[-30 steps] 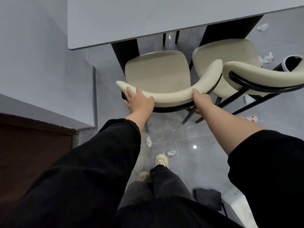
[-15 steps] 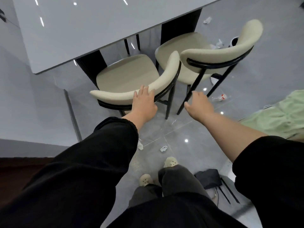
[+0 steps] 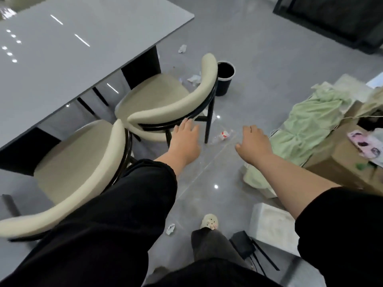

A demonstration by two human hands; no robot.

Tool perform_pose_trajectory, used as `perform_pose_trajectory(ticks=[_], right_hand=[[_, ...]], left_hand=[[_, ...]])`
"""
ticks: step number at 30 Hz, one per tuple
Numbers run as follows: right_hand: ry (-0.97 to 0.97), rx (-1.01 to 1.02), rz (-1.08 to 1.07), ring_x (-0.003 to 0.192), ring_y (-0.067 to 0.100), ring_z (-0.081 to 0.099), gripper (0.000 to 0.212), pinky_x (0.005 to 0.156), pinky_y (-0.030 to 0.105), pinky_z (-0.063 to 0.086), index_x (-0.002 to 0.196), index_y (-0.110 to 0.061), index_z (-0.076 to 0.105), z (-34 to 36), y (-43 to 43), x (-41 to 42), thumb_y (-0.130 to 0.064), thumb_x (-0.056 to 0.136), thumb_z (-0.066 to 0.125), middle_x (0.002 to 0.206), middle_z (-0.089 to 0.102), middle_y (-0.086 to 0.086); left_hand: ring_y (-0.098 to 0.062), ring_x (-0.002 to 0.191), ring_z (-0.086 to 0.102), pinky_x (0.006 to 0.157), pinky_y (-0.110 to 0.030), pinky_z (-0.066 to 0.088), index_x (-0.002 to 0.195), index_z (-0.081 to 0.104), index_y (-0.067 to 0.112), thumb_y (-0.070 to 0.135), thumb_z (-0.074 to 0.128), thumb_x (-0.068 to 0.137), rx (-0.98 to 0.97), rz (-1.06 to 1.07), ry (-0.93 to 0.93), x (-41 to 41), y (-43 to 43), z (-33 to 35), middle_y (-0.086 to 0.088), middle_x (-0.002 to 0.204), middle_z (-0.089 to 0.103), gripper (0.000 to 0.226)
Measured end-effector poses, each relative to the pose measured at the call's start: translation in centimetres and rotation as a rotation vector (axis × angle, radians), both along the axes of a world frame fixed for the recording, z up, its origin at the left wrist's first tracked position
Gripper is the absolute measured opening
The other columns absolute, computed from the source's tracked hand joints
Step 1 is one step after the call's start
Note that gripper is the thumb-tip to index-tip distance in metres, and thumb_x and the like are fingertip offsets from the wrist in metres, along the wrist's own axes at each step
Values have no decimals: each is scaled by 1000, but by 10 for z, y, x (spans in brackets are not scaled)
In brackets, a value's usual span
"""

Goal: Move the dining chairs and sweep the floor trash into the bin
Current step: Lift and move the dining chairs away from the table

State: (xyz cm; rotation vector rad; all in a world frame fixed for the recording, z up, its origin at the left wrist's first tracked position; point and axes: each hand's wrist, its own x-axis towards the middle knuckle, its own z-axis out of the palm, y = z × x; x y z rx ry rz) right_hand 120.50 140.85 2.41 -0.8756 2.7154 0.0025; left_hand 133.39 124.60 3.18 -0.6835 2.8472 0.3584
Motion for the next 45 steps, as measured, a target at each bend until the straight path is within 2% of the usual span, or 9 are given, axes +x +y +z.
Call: perform_pose_trajectory(ticks=[4, 9, 25, 33, 38, 45], right_hand=[[32, -10, -46, 120, 34, 43, 49, 95, 42, 38, 132, -6, 41, 1, 18, -87, -28, 89, 50, 130, 45, 15], [32, 5, -56, 119, 33, 42, 50, 94, 40, 37, 134, -5, 39, 1, 16, -163, -27, 91, 48, 131, 44, 16], [-41, 67, -98, 123, 32, 40, 54, 98, 39, 34, 140, -8, 35, -29, -78, -414, -28, 91, 47, 137, 40, 14], [-75, 81, -35, 124, 32, 40, 53, 101, 41, 35, 138, -7, 37, -34, -129, -517, -27, 90, 48, 136, 40, 15], [-63, 95, 87, 124, 33, 40, 51, 99, 40, 35, 135, -7, 40, -41, -176, -586, -29, 90, 51, 136, 41, 15], [-60, 65, 283, 131, 31, 35, 57, 105, 41, 33, 142, -10, 34, -51, -234, -735, -29, 90, 50, 144, 35, 14]], left_hand=[[-28, 148, 1, 121, -46, 8, 151, 16, 14, 17, 47, 91, 13, -64, 25, -102, 17, 6, -13, 158, 10, 68], [-28, 148, 1, 121, -45, 8, 150, 17, 14, 17, 46, 90, 19, -107, 28, -185, 22, 5, -13, 157, 12, 66], [-31, 147, 4, 120, -46, 13, 150, 15, 12, 17, 48, 88, 46, -177, -131, -462, -72, -49, -15, 157, 14, 70], [-28, 147, 6, 118, -45, 16, 151, 14, 14, 17, 48, 86, 94, -71, -123, -553, -114, -56, -14, 157, 14, 73], [-28, 147, 5, 118, -46, 14, 152, 11, 15, 16, 47, 87, 113, 59, -99, -607, -149, -60, -13, 158, 11, 74], [-29, 147, 7, 117, -44, 12, 152, 11, 15, 18, 51, 88, 114, 294, -56, -732, -187, -74, -13, 158, 10, 76]])
